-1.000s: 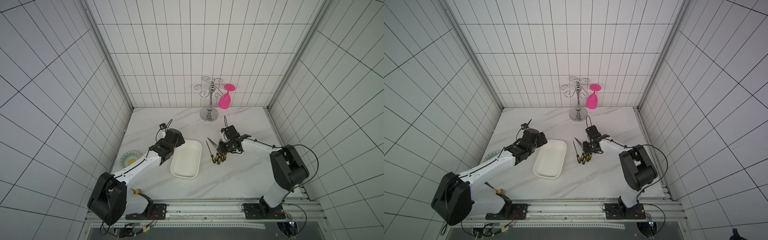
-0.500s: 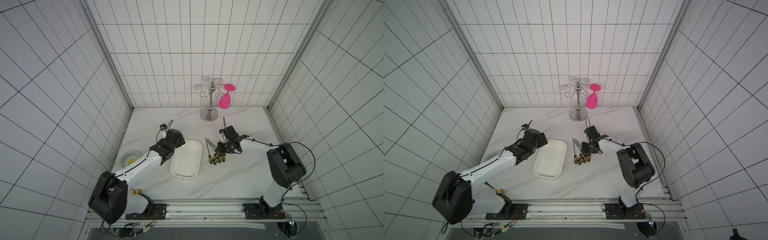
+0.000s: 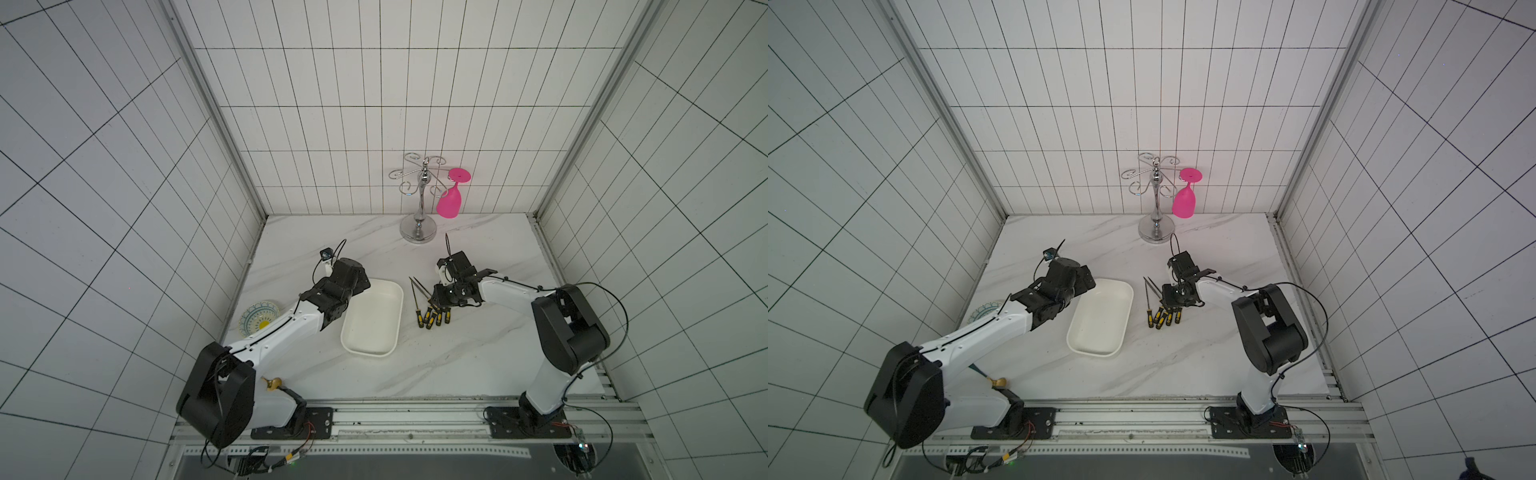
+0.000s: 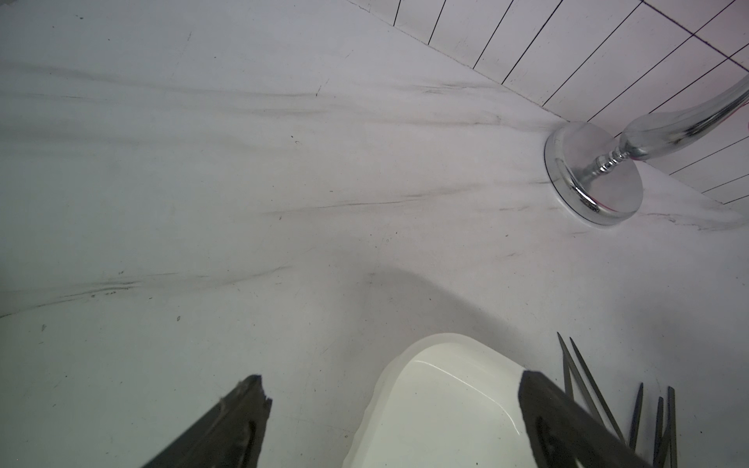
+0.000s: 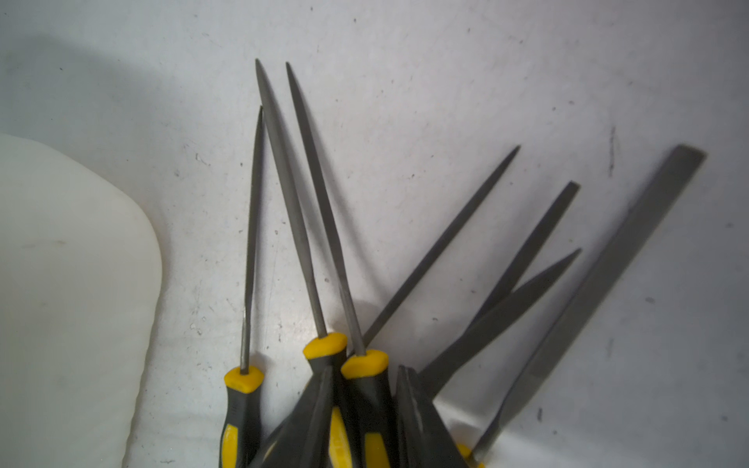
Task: Put the file tool into the storage box
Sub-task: Pick up the file tool from the center of the board.
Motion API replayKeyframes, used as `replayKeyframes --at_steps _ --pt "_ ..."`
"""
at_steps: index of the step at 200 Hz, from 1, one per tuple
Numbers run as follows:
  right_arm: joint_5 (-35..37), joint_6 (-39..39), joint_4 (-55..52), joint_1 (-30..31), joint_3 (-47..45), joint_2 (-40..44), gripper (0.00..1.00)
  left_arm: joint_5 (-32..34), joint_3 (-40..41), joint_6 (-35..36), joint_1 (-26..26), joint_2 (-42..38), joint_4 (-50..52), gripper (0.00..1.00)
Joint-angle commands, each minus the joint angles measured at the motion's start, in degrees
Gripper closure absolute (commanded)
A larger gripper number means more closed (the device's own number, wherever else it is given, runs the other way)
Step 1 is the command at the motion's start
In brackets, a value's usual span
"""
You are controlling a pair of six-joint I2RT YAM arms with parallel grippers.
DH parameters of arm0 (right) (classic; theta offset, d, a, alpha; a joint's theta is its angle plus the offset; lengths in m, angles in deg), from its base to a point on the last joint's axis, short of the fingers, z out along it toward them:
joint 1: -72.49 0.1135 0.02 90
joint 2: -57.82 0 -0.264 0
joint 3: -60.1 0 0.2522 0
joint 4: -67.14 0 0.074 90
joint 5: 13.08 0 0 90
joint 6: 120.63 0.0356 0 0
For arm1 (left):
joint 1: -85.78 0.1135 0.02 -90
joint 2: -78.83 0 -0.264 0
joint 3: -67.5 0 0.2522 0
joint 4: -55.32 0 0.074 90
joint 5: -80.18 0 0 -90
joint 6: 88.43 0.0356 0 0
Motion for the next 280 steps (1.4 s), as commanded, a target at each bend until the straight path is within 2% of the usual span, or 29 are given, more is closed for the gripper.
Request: replayKeyframes --at_steps 1,19,31,43,49,55,63,87,113,130,160,172,218,280 --pt "7.1 0.0 -7.0 0.0 0.2 -2.8 0.70 0.1 -0.9 -0.6 -0.3 0.3 0.3 0.01" --pt "9.0 0.5 -7.6 -0.4 0.3 -2.4 0.71 -0.2 -0.9 -0.9 -0.3 0.5 0.3 0.01" --pt "9.7 1.1 -7.7 -0.8 0.1 -2.0 0.75 -0.4 -0.8 -1.0 -0.3 0.7 0.3 0.01" --pt "10.0 1.5 -7.8 -1.4 -0.1 -1.6 0.82 -0.6 -0.8 -1.1 -0.4 0.8 0.3 0.01" --pt "10.2 1.7 -7.7 -1.6 -0.2 -1.5 0.90 -0.7 -0.9 -1.1 -0.3 0.9 0.3 0.01" --pt "10.4 1.9 -7.8 -1.7 -0.3 -1.4 0.93 -0.7 -0.8 -1.2 -0.4 0.8 0.3 0.01" --pt "10.4 1.8 -7.8 -1.9 -0.4 -1.4 0.92 -0.7 -0.8 -1.2 -0.4 0.8 0.3 0.01" --pt "9.5 1.8 -7.8 -1.9 -0.3 -1.6 0.81 -0.6 -0.7 -1.3 -0.5 0.8 0.3 0.01" --pt "8.4 1.9 -7.7 -1.9 0.0 -2.4 0.79 -0.7 -0.7 -1.4 -0.6 0.8 0.3 0.01" --pt "7.8 1.9 -7.7 -1.9 0.0 -3.0 0.82 -0.5 -0.8 -1.3 -0.6 0.8 0.3 0.01" --pt "7.2 1.9 -7.5 -1.9 0.3 -2.4 0.99 -0.9 -1.2 -0.9 -0.6 0.6 0.2 0.01" --pt "6.8 1.8 -6.9 -1.9 0.3 -0.8 1.00 -1.6 -1.6 -0.1 -0.6 0.5 -0.1 0.01" --pt "-0.2 1.5 -3.2 -1.9 0.2 7.6 1.00 -6.9 -2.3 2.2 -1.4 0.4 -3.6 0.01" --pt "-16.5 2.2 -0.2 0.2 2.6 10.5 1.00 -21.2 -2.4 2.8 -2.5 2.1 -12.6 0.01"
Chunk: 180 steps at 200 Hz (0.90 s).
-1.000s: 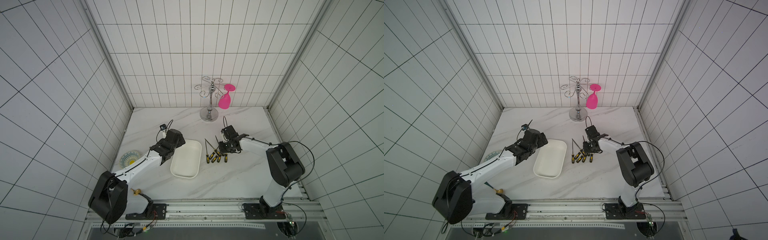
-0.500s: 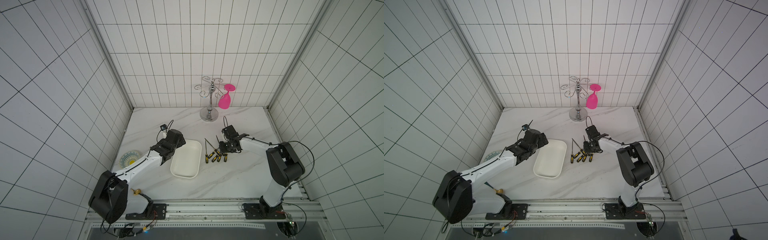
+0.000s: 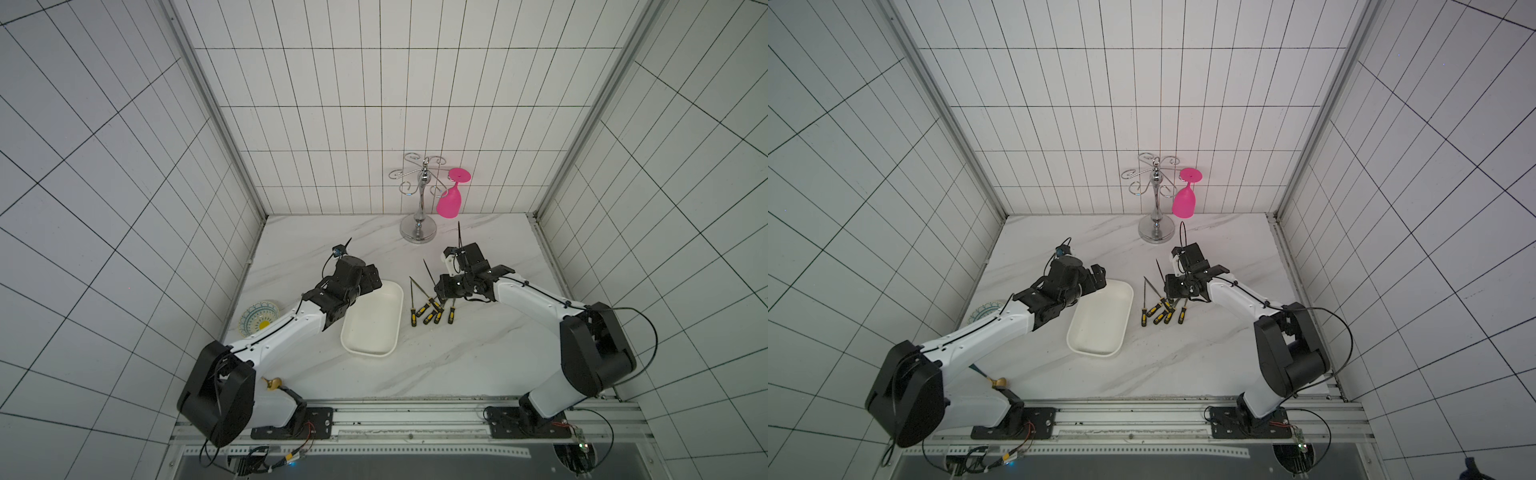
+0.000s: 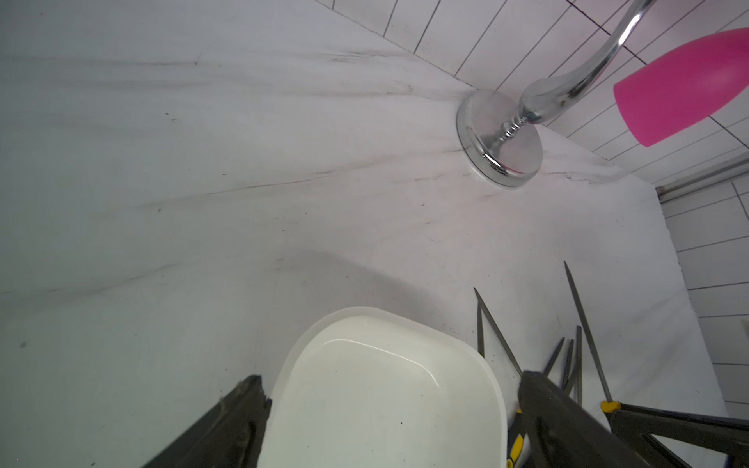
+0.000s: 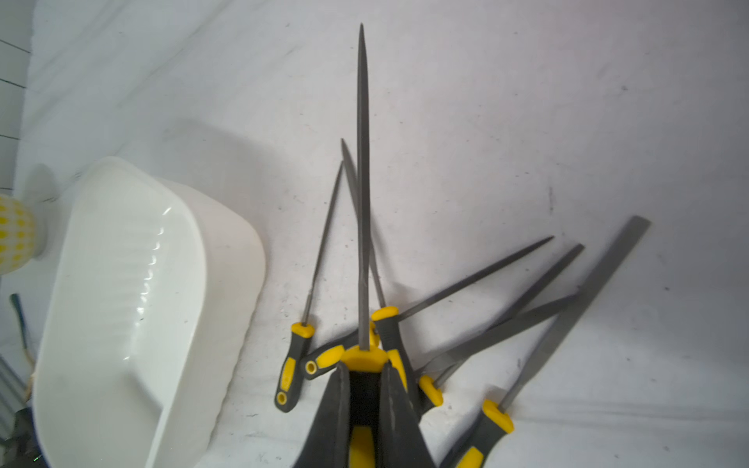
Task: Put the file tool into the storage box
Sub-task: Pick up the file tool from the center of the board.
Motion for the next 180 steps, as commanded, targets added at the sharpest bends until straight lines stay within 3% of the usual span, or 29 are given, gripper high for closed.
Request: replayKeyframes --at_steps 1,40,146,166,180 --pt "-9.0 0.7 1.3 1.3 2.1 0.6 1.00 -8.6 -1.5 0.7 -0.4 1.5 -6.4 0.01" --pt "-11.4 0.3 1.6 4.2 5.3 2.0 1.00 -17.0 -1.4 -2.6 -0.4 4.5 -13.8 0.01" --pt "-13.4 0.6 1.9 7.6 11.5 3.7 1.00 -21.9 -4.9 -8.8 -0.7 12.0 -20.1 0.01" --pt "-13.0 0.6 1.8 7.7 11.5 4.0 1.00 -24.1 -5.9 -10.8 -0.6 13.5 -22.0 0.07" --pt "-12.5 0.5 1.8 7.7 11.2 4.3 1.00 -25.6 -6.1 -11.8 -0.5 14.0 -23.1 0.21"
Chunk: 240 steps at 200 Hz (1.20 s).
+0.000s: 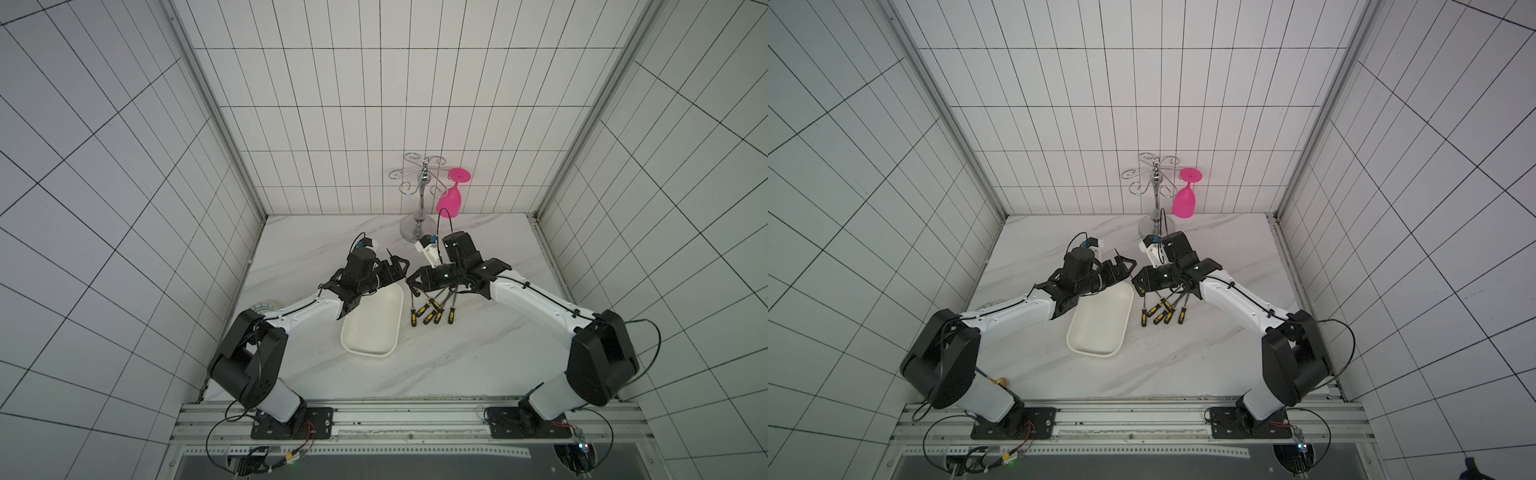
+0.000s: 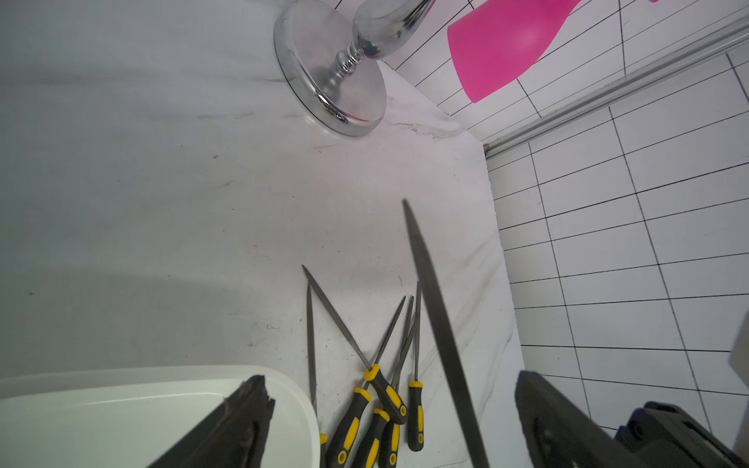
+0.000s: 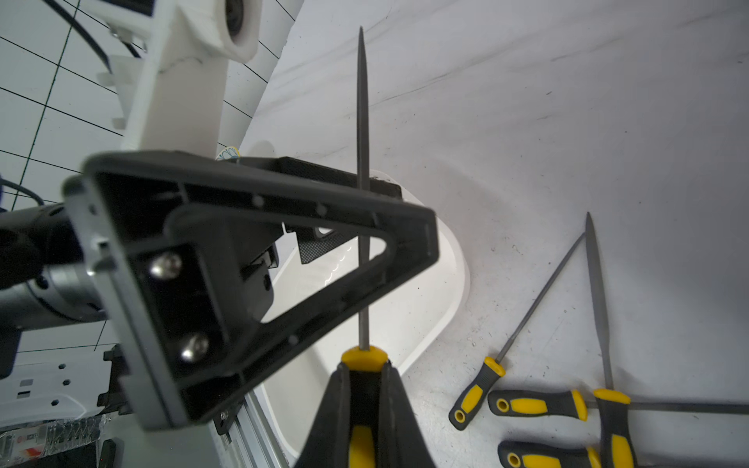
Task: Put the file tool into the storage box
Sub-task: Pick up the file tool from the center of the board, then place the file tool in the storage box.
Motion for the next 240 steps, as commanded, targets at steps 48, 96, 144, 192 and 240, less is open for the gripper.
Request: replayKeyframes --at_steps 48,96,144,192,240 --pt "1.2 -0.1 0.2 0.5 2.5 3.0 1.00 -5.3 -0.4 -4.6 0.3 1.7 -6.8 0.69" --pt "1.8 0.1 0.2 0.5 2.4 2.8 1.00 -6.3 0.3 -5.2 0.6 1.6 -7.1 1.00" --pt "8.9 0.1 -1.4 0.3 1.9 4.9 0.72 -6.5 1.3 -0.6 1.1 -2.7 -0.2 1.00" --pt "16.1 -1.1 -1.6 -1.3 -0.3 7.6 0.69 -2.0 -0.6 19.2 0.5 -12.1 24.9 1.00" --pt "14.6 1.2 -1.8 -2.7 -0.4 5.4 0.69 1.3 0.4 26.8 -1.4 -10.7 36.4 1.00"
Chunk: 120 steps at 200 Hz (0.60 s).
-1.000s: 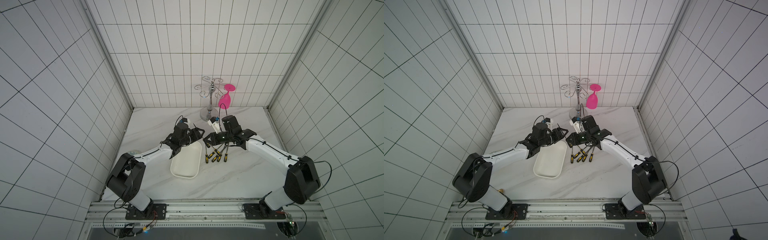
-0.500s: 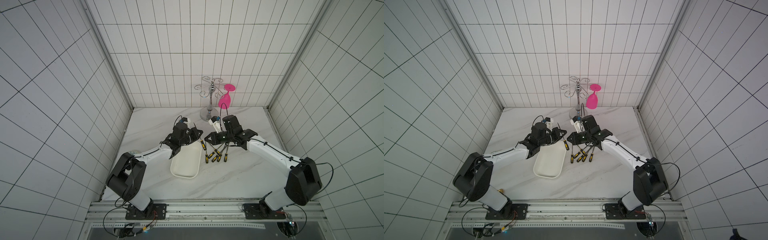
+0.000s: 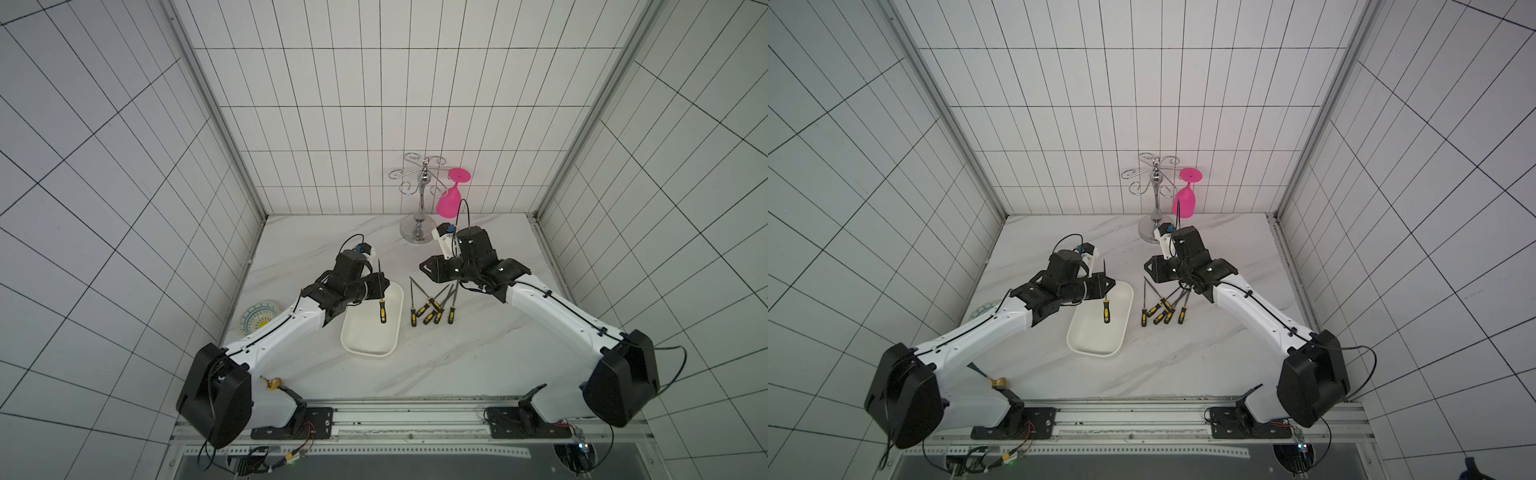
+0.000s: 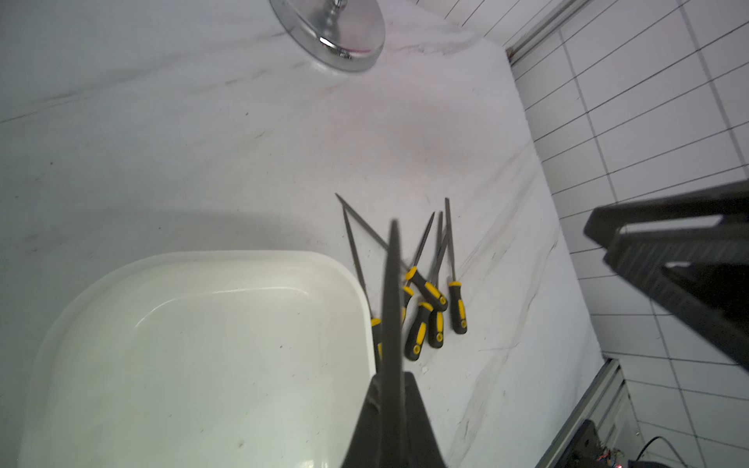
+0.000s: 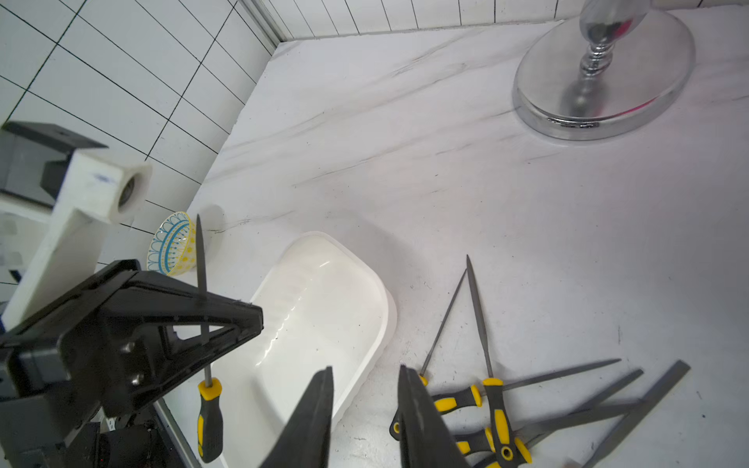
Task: Put the file tool into the storage box
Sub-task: Place the file tool in the storage box.
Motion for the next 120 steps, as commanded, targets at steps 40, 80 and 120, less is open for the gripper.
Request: replayKeyframes --at_steps 40,80,120 --pt "1.4 1.7 -1.1 -1.6 -0.8 -1.3 0.69 6.5 -1.3 5.6 -4.8 11.2 7.1 1.00" --pt "2.2 1.0 -4.7 -1.9 -0.8 -3.4 0.69 8.1 -4.5 4.0 -5.4 17.9 5.2 0.88" --pt "0.4 -0.4 -11.7 -1.8 0.9 -9.3 0.69 7.6 -6.8 2.5 -5.4 20.9 4.3 0.63"
